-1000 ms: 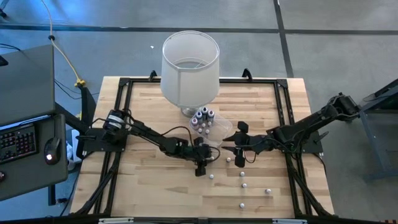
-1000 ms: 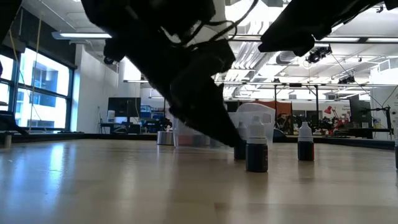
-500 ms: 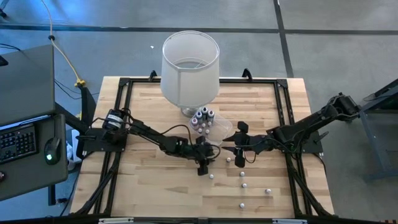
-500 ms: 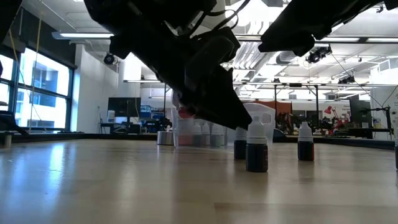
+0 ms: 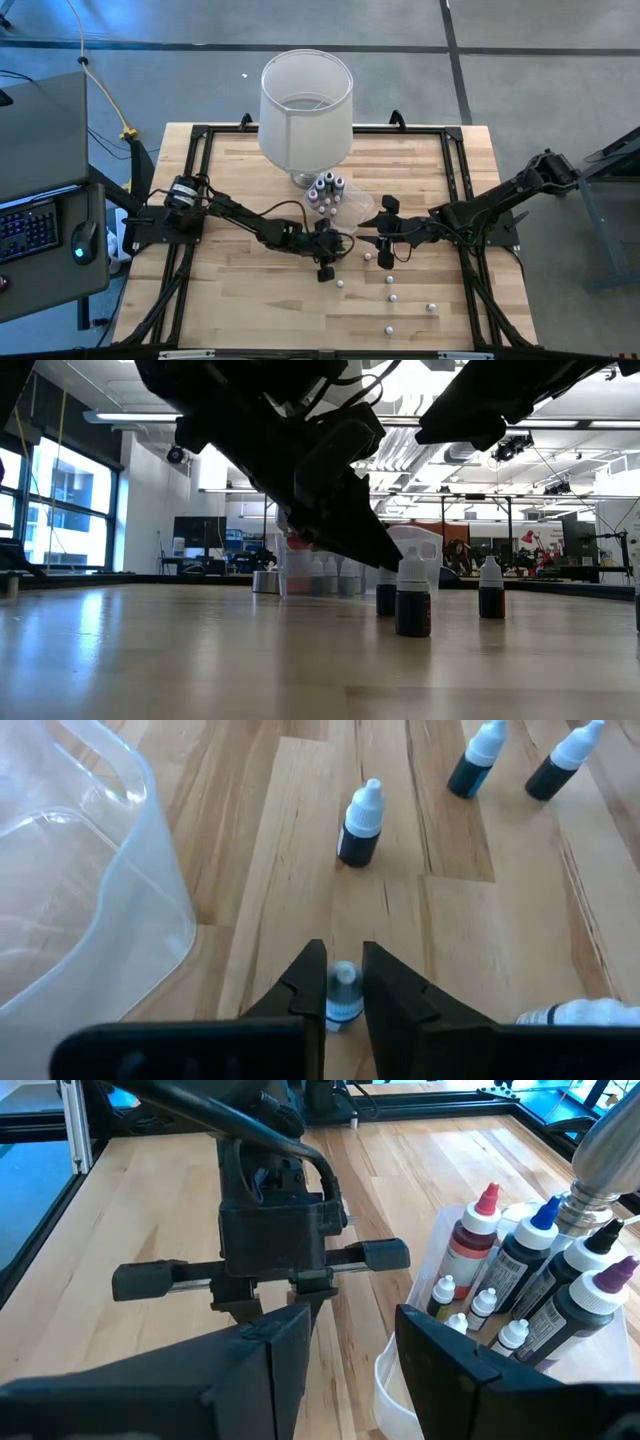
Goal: Pick & Place food coloring
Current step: Put the small dark green food coloring bottle into the transparent bin
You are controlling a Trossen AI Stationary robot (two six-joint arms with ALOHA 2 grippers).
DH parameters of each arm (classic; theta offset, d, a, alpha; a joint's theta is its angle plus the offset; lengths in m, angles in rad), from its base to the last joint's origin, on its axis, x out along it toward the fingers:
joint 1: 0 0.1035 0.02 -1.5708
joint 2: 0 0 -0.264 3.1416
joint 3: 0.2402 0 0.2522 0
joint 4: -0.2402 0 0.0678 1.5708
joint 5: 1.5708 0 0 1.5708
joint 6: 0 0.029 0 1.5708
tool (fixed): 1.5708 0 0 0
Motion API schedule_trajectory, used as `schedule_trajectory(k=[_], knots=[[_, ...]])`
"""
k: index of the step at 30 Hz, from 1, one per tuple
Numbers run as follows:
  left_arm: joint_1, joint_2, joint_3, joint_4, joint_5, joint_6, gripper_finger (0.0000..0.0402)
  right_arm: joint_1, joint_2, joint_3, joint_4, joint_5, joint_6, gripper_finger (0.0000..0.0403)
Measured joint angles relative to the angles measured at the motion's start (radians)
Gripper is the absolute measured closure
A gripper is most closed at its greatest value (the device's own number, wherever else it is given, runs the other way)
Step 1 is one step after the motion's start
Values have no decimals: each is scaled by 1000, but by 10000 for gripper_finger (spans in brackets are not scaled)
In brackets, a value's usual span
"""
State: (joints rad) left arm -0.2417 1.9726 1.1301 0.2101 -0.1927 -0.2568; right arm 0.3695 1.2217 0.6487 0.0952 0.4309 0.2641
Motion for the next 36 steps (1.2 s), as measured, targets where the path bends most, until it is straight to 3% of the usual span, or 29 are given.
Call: schedule_trajectory(k=[6,10,15,19,28,36], knots=[[0,-112,4,-70,58,-2,366,0,0,0,0,-4,24,261],[0,-204,0,-151,42,20,366,0,0,0,0,-19,24,261],[0,-302,1,-238,-93,65,366,0,0,0,0,-19,25,261],[34,-297,-2,-255,-153,77,365,0,0,0,0,-19,25,261],[172,-262,-3,-284,-91,15,365,0,0,0,-8,-35,25,261],[182,-234,-58,-208,-133,-36,365,0,0,0,-10,-45,24,261]])
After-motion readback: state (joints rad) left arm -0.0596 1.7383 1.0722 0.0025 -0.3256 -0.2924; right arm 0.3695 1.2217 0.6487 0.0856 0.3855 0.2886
